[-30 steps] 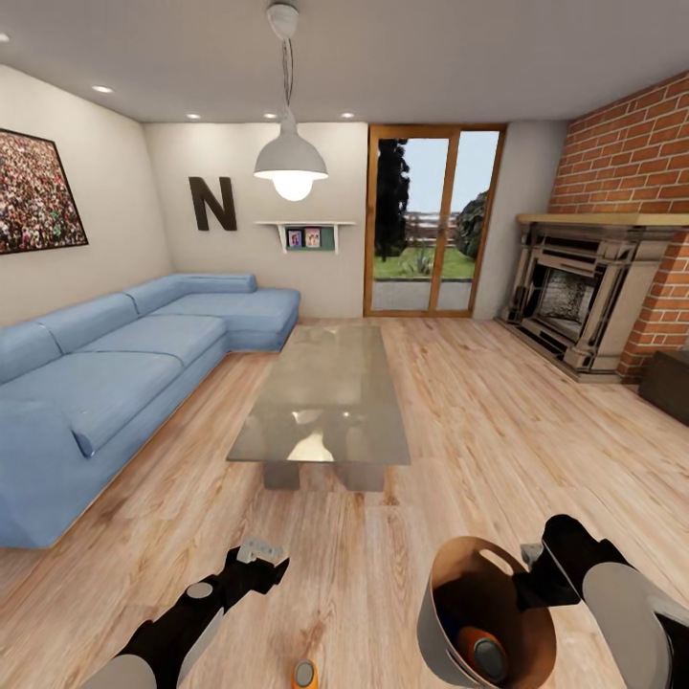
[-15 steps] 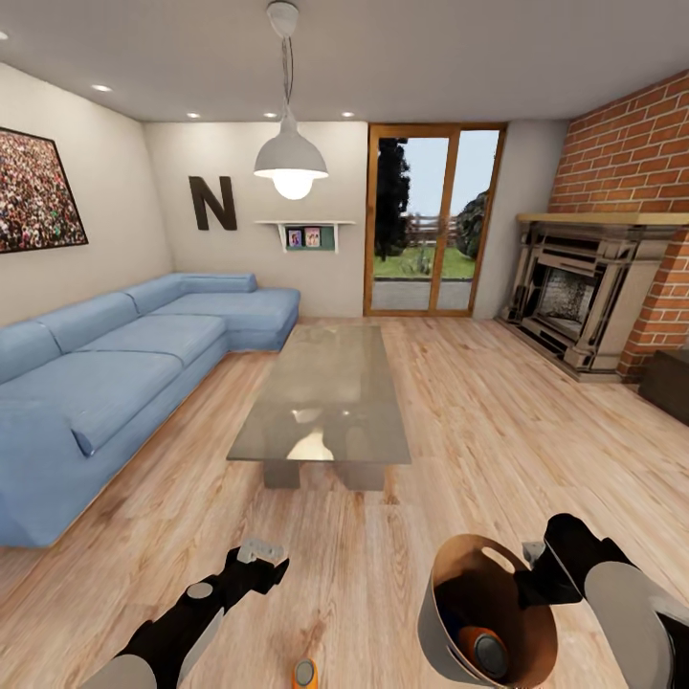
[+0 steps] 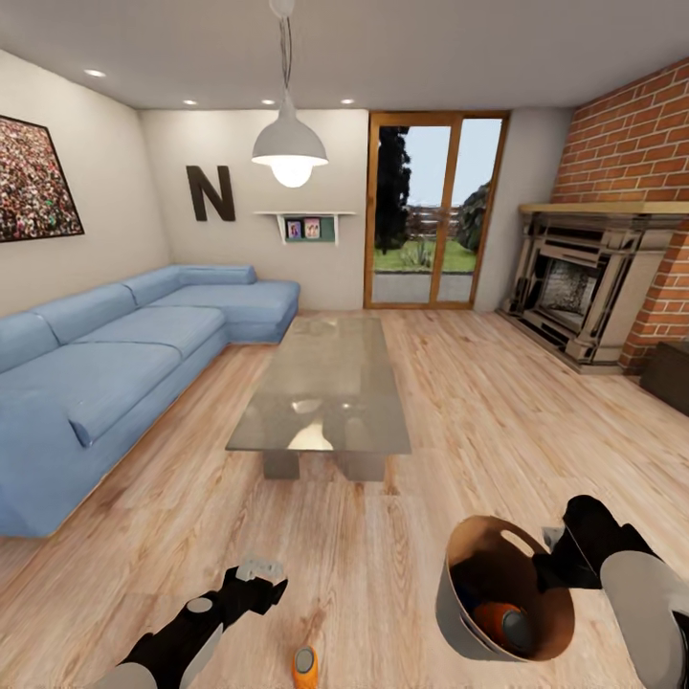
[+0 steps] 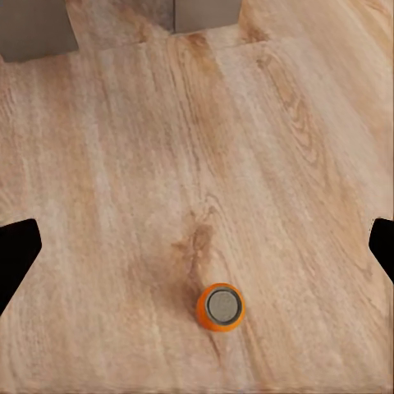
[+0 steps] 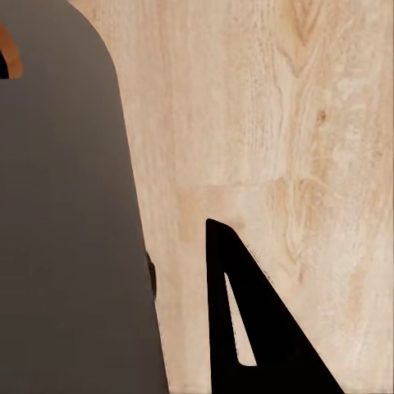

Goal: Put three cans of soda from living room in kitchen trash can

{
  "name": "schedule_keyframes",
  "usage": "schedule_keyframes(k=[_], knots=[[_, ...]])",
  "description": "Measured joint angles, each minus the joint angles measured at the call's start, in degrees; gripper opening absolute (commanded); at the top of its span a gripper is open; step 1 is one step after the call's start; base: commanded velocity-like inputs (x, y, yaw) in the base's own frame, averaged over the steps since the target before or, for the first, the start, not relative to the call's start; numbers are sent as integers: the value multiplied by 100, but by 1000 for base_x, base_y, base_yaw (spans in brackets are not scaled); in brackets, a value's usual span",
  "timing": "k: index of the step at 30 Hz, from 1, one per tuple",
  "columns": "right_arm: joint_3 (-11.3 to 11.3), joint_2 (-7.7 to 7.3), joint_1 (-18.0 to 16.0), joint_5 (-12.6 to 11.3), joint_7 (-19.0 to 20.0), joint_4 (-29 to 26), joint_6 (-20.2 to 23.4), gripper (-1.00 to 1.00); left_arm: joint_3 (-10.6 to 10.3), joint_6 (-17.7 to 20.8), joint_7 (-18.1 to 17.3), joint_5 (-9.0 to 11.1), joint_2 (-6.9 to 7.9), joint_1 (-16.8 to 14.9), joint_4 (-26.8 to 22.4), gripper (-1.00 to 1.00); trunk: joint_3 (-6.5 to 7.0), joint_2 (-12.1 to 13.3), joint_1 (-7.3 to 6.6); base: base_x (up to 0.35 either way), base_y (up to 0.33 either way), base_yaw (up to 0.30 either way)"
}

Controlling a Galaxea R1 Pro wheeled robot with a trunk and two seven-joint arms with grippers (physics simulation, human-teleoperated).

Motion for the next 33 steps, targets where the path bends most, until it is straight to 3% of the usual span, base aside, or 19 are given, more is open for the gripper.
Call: schedule_keyframes(k=[5, 33], knots=[[29, -137, -165, 60, 138, -12, 81, -100, -6, -10, 5, 1, -20, -1, 52, 100, -135, -200, 110, 0, 0, 0], [62, -154, -527, 49, 166, -132, 292, -100, -9, -41, 1, -17, -22, -1, 59, 100, -891, -1323, 725, 0, 0, 0]])
